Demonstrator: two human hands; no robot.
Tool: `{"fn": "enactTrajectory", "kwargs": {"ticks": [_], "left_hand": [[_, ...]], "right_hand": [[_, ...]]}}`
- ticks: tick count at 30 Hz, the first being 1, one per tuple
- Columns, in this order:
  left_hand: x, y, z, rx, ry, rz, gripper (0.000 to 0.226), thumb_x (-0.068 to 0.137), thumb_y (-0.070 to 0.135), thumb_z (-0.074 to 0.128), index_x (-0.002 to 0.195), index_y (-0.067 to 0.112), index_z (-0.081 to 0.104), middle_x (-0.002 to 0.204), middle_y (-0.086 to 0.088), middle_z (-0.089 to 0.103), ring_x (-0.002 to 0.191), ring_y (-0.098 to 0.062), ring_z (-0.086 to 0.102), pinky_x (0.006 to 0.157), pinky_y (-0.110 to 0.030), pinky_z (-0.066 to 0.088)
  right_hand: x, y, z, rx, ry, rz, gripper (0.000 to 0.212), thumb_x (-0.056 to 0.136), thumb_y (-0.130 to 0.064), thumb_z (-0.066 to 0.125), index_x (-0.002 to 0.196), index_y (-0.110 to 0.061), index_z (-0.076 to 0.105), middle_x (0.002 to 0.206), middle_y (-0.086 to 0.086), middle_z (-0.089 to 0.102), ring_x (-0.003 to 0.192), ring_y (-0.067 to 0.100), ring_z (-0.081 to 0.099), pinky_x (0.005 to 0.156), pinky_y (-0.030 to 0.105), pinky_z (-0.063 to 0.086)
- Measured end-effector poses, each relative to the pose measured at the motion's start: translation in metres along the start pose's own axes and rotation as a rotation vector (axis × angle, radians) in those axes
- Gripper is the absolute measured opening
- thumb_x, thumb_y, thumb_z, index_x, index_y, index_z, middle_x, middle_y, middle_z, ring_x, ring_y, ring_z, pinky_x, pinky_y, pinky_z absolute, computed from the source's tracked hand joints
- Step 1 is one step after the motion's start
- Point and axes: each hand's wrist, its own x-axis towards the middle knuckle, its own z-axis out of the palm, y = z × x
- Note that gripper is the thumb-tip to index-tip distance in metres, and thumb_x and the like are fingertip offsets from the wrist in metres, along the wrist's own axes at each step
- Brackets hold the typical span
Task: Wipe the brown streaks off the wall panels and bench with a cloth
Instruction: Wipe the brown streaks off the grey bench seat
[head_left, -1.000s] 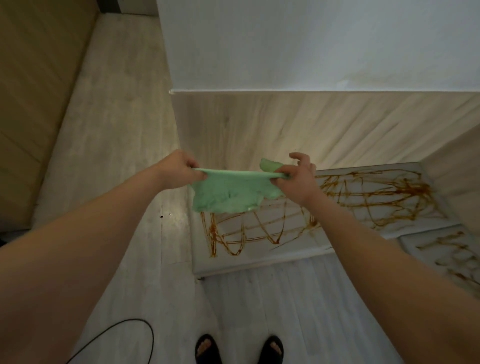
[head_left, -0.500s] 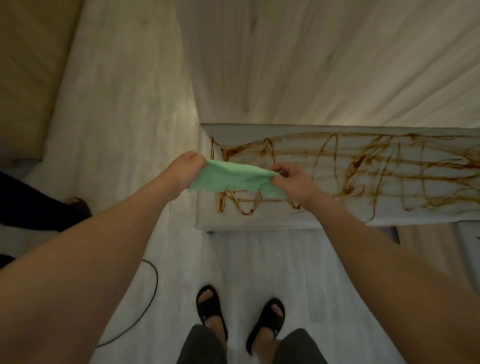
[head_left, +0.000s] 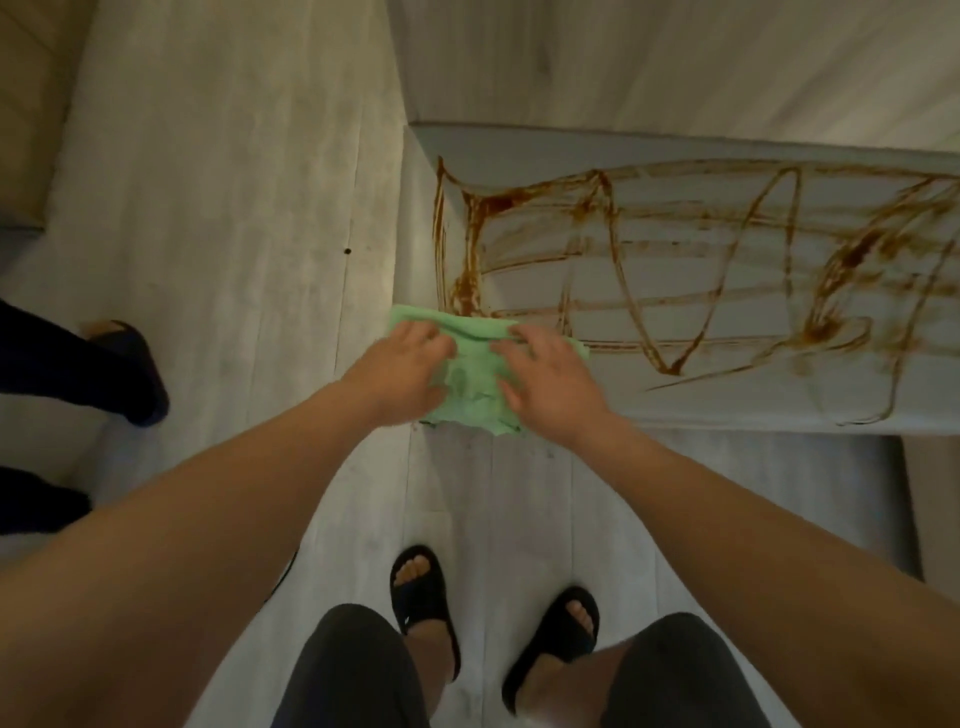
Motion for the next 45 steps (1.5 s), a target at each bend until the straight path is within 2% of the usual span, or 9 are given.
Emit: {"fn": "enactTrajectory", "kwargs": {"ticks": [6, 12, 20, 23, 27, 31, 35, 39, 45], "left_hand": [[0.021, -0.018, 0.052, 0.188, 0.001, 0.054, 0.084, 0.1, 0.071, 0.027, 0.164, 0.028, -0.005, 0.172, -0.003, -0.013, 0.158, -0.024, -0.017, 0.129, -0.047, -0.003], [0.078, -0.038, 0.029, 0.2, -0.001, 0.0, 0.087, 0.091, 0.079, 0.01, 0.157, 0.036, -0.027, 0.164, 0.006, -0.034, 0.152, -0.016, -0.031, 0.127, -0.045, -0.011], [0.123, -0.052, 0.005, 0.125, 0.113, -0.003, 0.089, 0.1, 0.057, 0.037, 0.162, 0.023, -0.017, 0.17, 0.001, -0.022, 0.156, -0.015, -0.021, 0.128, -0.039, -0.008], [0.097, -0.054, 0.001, -0.182, 0.099, 0.019, 0.101, 0.074, 0.055, 0.052, 0.163, 0.018, 0.021, 0.172, -0.005, 0.012, 0.158, -0.021, 0.011, 0.128, -0.037, 0.014], [0.065, -0.056, -0.009, -0.873, 0.377, -0.127, 0.041, 0.06, 0.045, 0.064, 0.093, 0.021, 0.073, 0.112, -0.004, 0.072, 0.101, -0.017, 0.063, 0.084, -0.03, 0.05], [0.054, -0.068, -0.014, -0.611, 0.65, -0.377, 0.015, 0.092, 0.019, 0.058, 0.09, 0.01, 0.07, 0.092, -0.011, 0.071, 0.088, -0.026, 0.063, 0.07, -0.031, 0.043], [0.054, -0.07, -0.014, -0.459, 0.622, -0.46, 0.017, 0.094, 0.021, 0.053, 0.102, 0.013, 0.066, 0.102, -0.007, 0.069, 0.097, -0.027, 0.064, 0.08, -0.032, 0.049], [0.065, -0.049, -0.021, -0.352, 0.398, -0.396, 0.054, 0.094, 0.035, 0.066, 0.14, 0.012, 0.05, 0.139, -0.009, 0.057, 0.121, -0.028, 0.058, 0.096, -0.033, 0.048], [0.092, -0.042, -0.007, 0.036, -0.012, -0.352, 0.127, 0.083, 0.073, 0.068, 0.163, 0.007, -0.004, 0.172, -0.002, -0.004, 0.153, -0.031, 0.028, 0.12, -0.047, 0.034]], "right_hand": [[0.01, 0.026, 0.049, -0.217, -0.126, -0.185, 0.071, 0.105, -0.063, 0.029, 0.166, -0.031, 0.013, 0.174, 0.0, 0.009, 0.161, 0.024, 0.003, 0.129, 0.048, 0.009], [0.074, 0.054, 0.034, -0.26, -0.058, -0.164, 0.07, 0.101, -0.068, 0.019, 0.165, -0.04, 0.006, 0.174, -0.007, 0.002, 0.16, 0.018, -0.005, 0.129, 0.042, -0.004], [0.129, 0.064, 0.025, -0.269, 0.039, -0.093, 0.071, 0.098, -0.07, 0.017, 0.163, -0.044, 0.012, 0.174, -0.004, 0.008, 0.16, 0.019, 0.002, 0.128, 0.044, 0.001], [0.106, 0.053, 0.027, -0.275, -0.029, -0.126, 0.066, 0.103, -0.067, 0.025, 0.163, -0.045, 0.01, 0.174, -0.002, 0.005, 0.159, 0.022, 0.0, 0.127, 0.045, 0.001], [0.086, 0.038, 0.018, -0.322, 0.046, -0.357, 0.06, 0.096, -0.069, 0.041, 0.149, -0.041, 0.04, 0.159, 0.004, 0.031, 0.148, 0.028, 0.027, 0.121, 0.052, 0.022], [0.112, 0.025, 0.027, -0.359, -0.061, -0.504, 0.062, 0.1, -0.07, 0.024, 0.159, -0.056, 0.015, 0.173, -0.007, 0.008, 0.16, 0.023, -0.001, 0.128, 0.053, -0.001], [0.13, 0.042, 0.03, -0.352, -0.049, -0.447, 0.062, 0.1, -0.07, 0.019, 0.159, -0.058, 0.005, 0.173, -0.013, 0.002, 0.16, 0.017, -0.005, 0.128, 0.047, -0.005], [0.144, 0.079, 0.013, -0.248, 0.057, 0.094, 0.067, 0.099, -0.071, 0.025, 0.16, -0.055, 0.001, 0.174, -0.006, -0.003, 0.16, 0.021, -0.005, 0.128, 0.046, -0.004], [0.168, 0.082, 0.005, -0.161, 0.145, 0.259, 0.082, 0.094, -0.075, 0.028, 0.164, -0.042, 0.002, 0.174, -0.001, -0.008, 0.16, 0.025, -0.003, 0.127, 0.048, 0.001]]}}
